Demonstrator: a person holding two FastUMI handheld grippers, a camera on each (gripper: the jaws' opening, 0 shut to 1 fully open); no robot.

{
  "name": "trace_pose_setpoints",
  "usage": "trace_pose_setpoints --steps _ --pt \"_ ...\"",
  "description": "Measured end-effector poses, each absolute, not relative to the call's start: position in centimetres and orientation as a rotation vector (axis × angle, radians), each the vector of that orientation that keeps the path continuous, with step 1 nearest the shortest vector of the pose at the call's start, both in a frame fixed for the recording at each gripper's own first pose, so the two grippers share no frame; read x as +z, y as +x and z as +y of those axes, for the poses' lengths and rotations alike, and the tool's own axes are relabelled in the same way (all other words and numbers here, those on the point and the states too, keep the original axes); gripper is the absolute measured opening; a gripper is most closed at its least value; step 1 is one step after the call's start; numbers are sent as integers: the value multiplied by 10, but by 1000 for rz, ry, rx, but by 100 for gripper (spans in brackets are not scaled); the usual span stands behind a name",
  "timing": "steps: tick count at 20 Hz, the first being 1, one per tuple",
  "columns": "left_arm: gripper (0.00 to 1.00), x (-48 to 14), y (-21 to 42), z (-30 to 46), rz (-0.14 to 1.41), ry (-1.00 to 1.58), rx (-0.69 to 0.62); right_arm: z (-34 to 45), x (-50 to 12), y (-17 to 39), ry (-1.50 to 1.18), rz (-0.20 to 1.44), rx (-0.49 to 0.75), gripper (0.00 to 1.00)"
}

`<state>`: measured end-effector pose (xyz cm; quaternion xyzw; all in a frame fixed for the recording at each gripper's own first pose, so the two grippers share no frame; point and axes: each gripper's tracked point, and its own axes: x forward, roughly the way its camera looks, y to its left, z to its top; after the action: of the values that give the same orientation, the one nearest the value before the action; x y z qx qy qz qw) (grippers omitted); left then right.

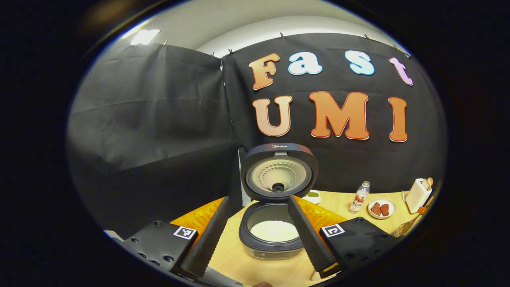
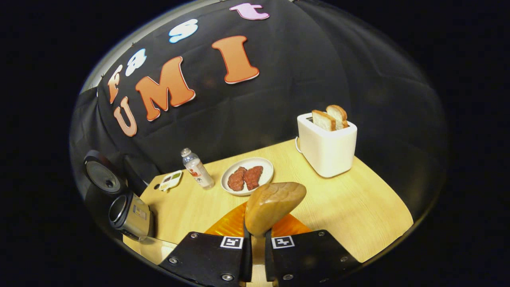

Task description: Close the left gripper, press the button to open the rice cooker; take a wooden spoon from the chopstick holder with the right hand, scoop a spoonful of rice and pour it into the rice cooker, then put the wooden spoon back into the chopstick holder.

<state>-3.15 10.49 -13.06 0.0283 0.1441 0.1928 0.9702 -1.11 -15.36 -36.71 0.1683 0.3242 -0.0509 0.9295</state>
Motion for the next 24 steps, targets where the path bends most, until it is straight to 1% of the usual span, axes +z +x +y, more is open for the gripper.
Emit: trace_pose_setpoints --steps 4,5,7,9,10,12,14,15,16,17,18,19,20,21,22,23,24 --pt "98 -113 -17 112 264 70 385 -149 -384 -16 389 696 -117 14" --pt "93 -108 -9 113 255 70 376 -148 -389 -18 398 709 -124 15" --pt "98 -105 7 113 254 79 359 -143 -395 -29 427 745 -136 17" --pt "93 -102 26 108 253 96 321 -144 -399 -35 441 781 -137 17" --pt "98 -97 37 108 248 107 308 -143 -398 -41 458 795 -137 18" --pt "100 -80 64 109 227 97 271 -151 -396 -51 480 829 -178 20" --pt "100 -66 94 120 226 79 262 -169 -402 -65 467 878 -246 28" --pt "99 -66 108 123 239 72 253 -172 -394 -67 480 864 -256 31" --pt "91 -63 122 126 245 66 244 -175 -388 -71 488 856 -272 32" --pt "100 -58 133 130 239 60 243 -178 -380 -76 483 844 -289 36" --pt "100 -53 146 134 234 51 241 -184 -370 -78 468 825 -304 39" --pt "95 -53 159 136 246 31 236 -189 -359 -82 454 804 -319 48" --pt "91 -56 173 136 273 2 220 -194 -346 -83 441 785 -329 53" --pt "98 -59 183 138 302 -29 217 -196 -332 -85 428 762 -334 60" --pt "98 -64 192 140 334 -51 213 -198 -316 -86 414 731 -334 63" --pt "90 -68 200 141 367 -64 211 -200 -299 -83 401 703 -331 59" --pt "100 -75 208 140 404 -69 203 -201 -282 -81 386 677 -328 70"
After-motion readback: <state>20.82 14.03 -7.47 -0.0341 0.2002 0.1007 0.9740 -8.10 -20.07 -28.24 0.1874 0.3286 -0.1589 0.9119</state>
